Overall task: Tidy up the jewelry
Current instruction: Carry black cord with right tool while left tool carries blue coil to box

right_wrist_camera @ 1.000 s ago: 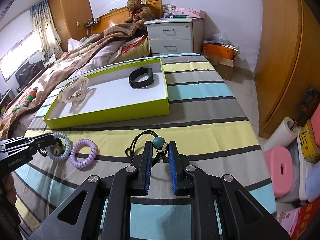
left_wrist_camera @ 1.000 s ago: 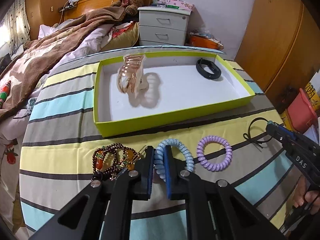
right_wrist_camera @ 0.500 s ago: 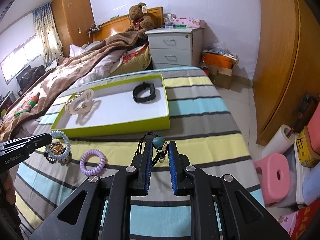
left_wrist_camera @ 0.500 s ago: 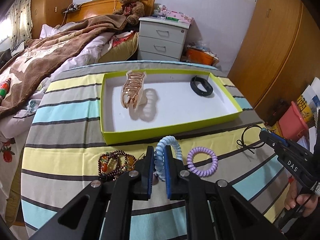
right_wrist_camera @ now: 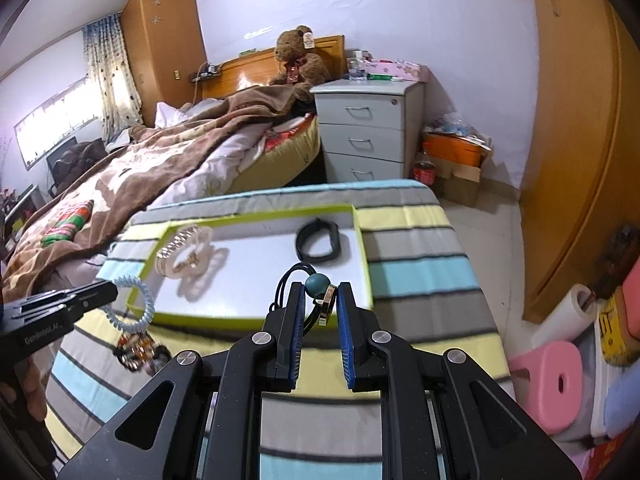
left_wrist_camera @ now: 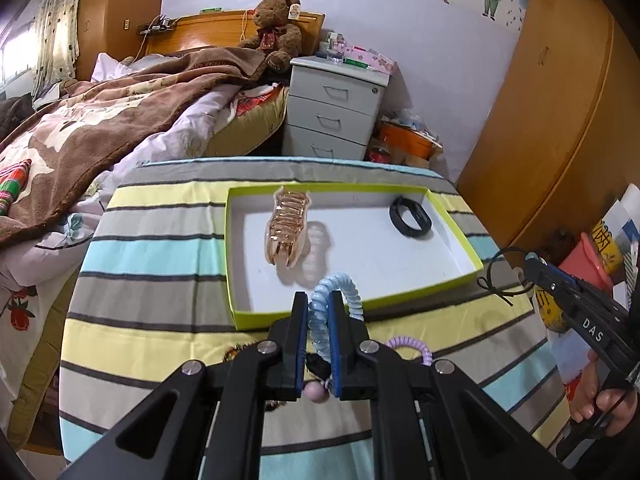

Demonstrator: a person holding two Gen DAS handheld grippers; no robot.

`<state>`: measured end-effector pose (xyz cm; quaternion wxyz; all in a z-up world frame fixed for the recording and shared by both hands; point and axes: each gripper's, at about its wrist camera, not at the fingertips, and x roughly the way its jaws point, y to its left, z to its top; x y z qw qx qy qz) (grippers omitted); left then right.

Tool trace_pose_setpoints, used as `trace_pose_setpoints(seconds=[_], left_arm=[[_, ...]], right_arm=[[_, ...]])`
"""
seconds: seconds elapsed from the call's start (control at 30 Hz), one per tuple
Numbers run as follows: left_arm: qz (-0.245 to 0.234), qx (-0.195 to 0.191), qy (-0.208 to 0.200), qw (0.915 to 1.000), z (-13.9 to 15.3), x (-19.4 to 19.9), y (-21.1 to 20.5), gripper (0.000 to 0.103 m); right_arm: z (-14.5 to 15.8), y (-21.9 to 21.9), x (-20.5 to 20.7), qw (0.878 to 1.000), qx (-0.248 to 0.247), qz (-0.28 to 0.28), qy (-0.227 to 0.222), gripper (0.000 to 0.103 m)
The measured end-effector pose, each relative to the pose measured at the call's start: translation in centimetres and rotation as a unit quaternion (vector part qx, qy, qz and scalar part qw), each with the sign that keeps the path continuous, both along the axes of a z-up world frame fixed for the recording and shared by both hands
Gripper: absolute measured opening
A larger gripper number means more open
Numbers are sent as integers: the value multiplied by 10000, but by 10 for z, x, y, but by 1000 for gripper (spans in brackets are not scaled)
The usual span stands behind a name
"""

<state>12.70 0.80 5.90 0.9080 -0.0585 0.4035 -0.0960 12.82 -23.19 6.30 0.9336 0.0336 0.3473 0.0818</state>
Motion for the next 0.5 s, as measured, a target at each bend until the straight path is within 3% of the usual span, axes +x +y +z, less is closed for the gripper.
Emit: trace_pose_setpoints(seconds=[0.5], left_arm=[[281, -173, 44, 9994, -9, 29, 16, 10]], right_arm=[[-6, 52, 77, 9982, -223, 508, 214, 17]])
